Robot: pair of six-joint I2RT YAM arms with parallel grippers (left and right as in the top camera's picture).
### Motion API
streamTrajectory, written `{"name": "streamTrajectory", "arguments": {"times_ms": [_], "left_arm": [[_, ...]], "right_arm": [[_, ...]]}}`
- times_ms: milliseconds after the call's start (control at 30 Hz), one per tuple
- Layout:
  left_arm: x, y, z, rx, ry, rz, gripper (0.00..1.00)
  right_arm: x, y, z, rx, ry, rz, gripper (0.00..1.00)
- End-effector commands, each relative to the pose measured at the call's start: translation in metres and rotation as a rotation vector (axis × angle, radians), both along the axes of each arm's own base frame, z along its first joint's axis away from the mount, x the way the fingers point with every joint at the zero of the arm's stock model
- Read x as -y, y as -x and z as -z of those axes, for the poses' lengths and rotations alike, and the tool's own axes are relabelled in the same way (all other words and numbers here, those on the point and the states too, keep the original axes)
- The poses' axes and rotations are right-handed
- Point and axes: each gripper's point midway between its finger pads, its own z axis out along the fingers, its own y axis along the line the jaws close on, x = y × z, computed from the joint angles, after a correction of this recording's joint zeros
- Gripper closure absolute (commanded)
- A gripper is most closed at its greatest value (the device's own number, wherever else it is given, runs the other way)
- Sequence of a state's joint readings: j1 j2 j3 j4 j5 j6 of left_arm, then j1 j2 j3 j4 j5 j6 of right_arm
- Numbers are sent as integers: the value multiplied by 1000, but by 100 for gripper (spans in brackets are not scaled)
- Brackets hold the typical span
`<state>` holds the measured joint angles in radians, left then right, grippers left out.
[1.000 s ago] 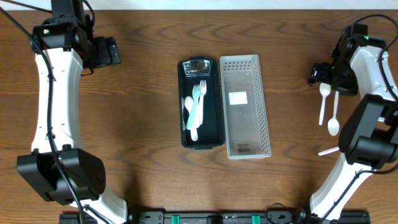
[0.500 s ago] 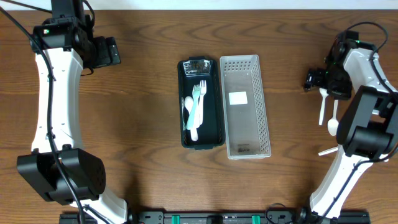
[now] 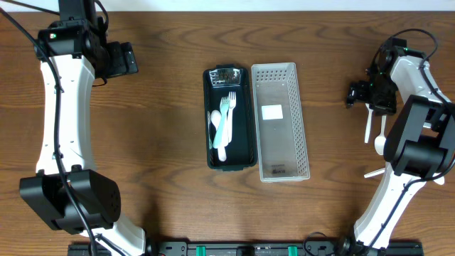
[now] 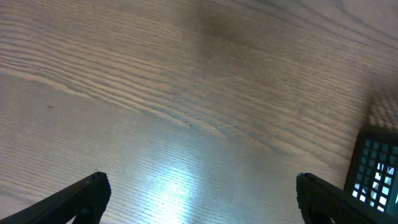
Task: Pack container
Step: 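Raise the left arm aside and move the right gripper over a spoon, then grasp the white spoon with the right gripper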
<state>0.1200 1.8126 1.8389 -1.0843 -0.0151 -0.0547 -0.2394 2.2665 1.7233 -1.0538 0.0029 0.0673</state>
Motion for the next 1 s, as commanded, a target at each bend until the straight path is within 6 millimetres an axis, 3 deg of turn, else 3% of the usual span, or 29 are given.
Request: {"name": "streamTrajectory", "arguments": {"times_ms": [0, 100, 267, 367, 467, 600, 700, 800, 967], "left_arm": [[-3, 0, 6, -19, -10, -6, 2], [-3, 0, 6, -19, -10, -6, 2], [-3, 0, 6, -19, -10, -6, 2], [-3, 0, 6, -19, -10, -6, 2], [-3, 0, 6, -20, -10, -6, 2], [-4, 0, 6, -19, -10, -6, 2], [-4, 0, 6, -19, -10, -6, 2], [-4, 0, 6, -20, -10, -6, 2], [-3, 0, 6, -21, -13, 1, 2]], "right_arm": [[-9, 14, 34, -82, -56, -8, 27], [-9, 15, 34, -84, -57, -8, 40], [-9, 16, 34, -88, -58, -8, 49], [-10, 15, 33, -86, -57, -11, 70], [-12, 13, 30, -77, -54, -18, 73], [-19, 7, 19, -50, -47, -36, 91], [-26, -1, 1, -9, -36, -50, 97], [-37, -14, -29, 69, -21, -70, 99], [-65, -38, -111, 266, 2, -122, 98]]}}
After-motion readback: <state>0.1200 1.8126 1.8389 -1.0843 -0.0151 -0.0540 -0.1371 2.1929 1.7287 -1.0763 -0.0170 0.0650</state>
